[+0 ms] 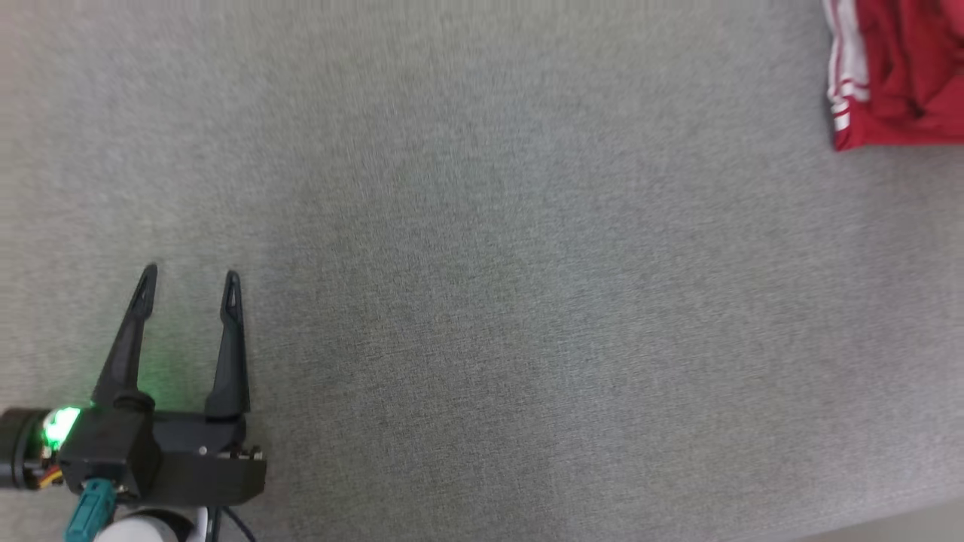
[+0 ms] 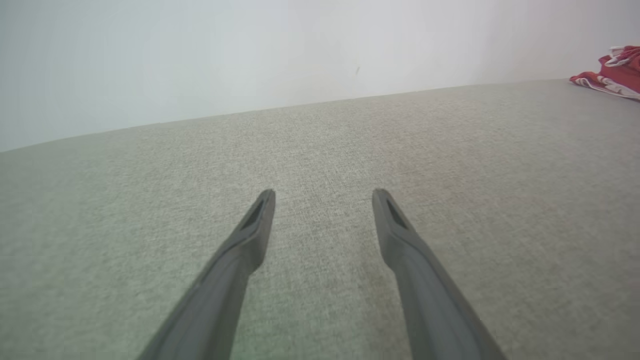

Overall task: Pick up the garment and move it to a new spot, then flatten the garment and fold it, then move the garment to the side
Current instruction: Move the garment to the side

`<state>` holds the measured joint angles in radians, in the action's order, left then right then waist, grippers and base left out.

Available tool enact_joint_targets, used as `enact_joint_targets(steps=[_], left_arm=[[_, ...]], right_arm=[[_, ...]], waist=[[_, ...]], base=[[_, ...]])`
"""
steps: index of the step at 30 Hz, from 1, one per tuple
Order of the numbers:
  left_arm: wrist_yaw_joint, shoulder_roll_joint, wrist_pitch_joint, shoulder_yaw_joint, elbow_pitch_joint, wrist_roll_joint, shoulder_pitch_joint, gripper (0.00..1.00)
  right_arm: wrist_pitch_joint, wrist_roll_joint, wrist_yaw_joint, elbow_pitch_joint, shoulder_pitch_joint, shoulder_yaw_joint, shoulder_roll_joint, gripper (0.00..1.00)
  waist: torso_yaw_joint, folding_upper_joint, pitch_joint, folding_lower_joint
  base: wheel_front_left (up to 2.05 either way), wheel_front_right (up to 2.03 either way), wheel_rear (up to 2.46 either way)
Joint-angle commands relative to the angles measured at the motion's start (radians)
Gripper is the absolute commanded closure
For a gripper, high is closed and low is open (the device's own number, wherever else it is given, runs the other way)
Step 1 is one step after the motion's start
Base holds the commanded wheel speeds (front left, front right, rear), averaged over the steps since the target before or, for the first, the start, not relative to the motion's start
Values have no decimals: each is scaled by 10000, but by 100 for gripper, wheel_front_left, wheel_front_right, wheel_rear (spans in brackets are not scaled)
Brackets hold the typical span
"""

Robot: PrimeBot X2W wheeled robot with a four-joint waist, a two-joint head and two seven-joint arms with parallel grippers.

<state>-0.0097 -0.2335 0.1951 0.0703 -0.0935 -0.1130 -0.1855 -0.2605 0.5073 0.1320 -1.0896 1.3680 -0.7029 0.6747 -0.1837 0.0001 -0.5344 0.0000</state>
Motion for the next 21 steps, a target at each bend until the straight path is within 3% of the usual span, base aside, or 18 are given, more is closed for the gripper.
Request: enact_joint_targets(steps=[1, 11, 21], left_arm=[[46, 60, 105, -26, 112, -98, 221, 0], [272, 324, 432, -185, 808, -466, 1049, 0], [343, 416, 581, -371, 1249, -803, 1613, 0]], right_arm=[[-45, -64, -33, 484, -277, 216, -100, 0], [-47, -638, -31, 3407, -3178, 2384, -1066, 0], [-36, -1443, -33, 5223, -6173, 4194, -2241, 0]], waist=[[149, -1, 821, 0], [585, -1, 2580, 0], [1092, -1, 3769, 0]], base=[[0, 0, 0], [0, 0, 0], [0, 0, 0]])
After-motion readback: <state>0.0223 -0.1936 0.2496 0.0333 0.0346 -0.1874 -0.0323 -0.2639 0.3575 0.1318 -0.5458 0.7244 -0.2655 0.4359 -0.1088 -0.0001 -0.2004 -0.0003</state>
